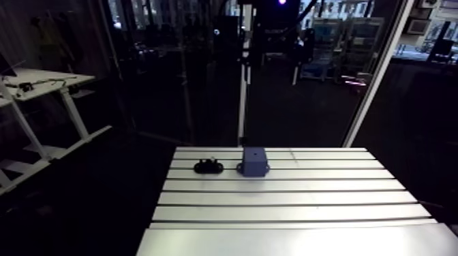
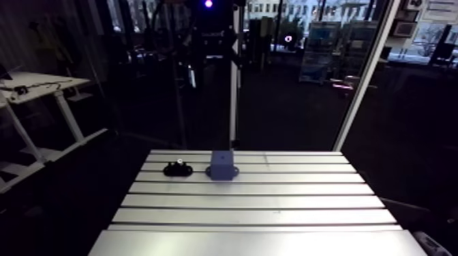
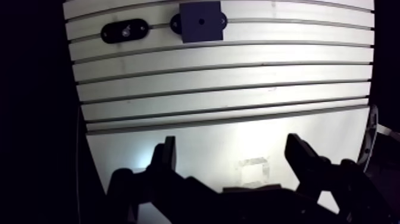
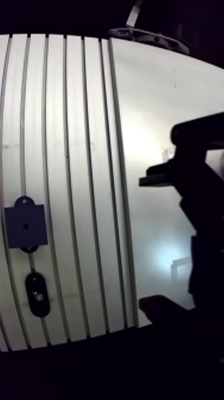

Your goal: Pick up the M10 bolt and insert it into the hole until fully seated.

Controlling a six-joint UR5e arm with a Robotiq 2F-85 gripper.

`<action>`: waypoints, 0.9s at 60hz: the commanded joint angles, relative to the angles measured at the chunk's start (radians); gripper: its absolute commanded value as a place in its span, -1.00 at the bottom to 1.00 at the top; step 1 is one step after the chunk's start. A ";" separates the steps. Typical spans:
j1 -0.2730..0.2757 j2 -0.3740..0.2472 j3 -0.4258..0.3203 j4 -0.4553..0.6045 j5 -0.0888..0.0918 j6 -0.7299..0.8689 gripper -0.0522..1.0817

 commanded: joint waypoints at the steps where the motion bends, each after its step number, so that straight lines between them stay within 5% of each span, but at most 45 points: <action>1: 0.009 0.038 -0.029 -0.017 0.037 -0.028 -0.90; 44: 0.009 0.046 -0.029 -0.020 0.037 -0.028 -0.90; 54: 0.011 0.047 -0.007 -0.095 0.039 -0.029 -0.90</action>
